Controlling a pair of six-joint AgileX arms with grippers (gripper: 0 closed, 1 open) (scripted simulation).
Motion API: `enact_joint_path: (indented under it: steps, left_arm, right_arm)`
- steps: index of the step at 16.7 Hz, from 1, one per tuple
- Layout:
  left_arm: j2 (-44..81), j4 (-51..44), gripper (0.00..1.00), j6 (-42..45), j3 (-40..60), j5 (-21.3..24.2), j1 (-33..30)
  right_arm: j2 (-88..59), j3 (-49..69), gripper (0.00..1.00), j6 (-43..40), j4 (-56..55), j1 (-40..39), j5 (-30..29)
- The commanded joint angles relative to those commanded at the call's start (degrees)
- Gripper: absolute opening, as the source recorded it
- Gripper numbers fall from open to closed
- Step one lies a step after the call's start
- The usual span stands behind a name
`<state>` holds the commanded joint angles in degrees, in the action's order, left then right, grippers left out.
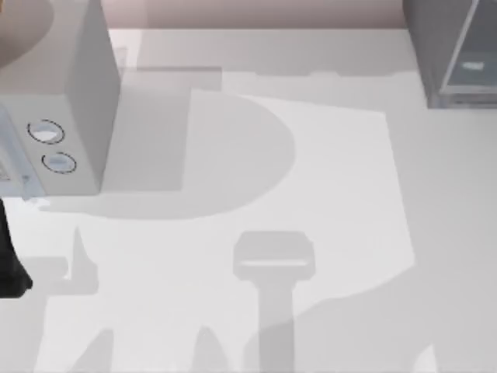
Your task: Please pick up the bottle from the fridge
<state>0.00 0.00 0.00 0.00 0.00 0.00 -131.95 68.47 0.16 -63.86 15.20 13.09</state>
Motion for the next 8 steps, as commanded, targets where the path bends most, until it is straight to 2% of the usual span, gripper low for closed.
enact_joint_path:
  steps: [5, 8]
  left_arm:
    - [0.0, 0.0, 1.0, 0.0, 0.0, 0.0, 0.0]
    - [0.0, 0.0, 1.0, 0.0, 0.0, 0.0, 0.0]
  right_arm:
    - [0.0, 0.0, 0.02, 0.0, 0.0, 0.0, 0.0]
    - [0.0, 0.0, 0.0, 0.0, 0.0, 0.0, 0.0]
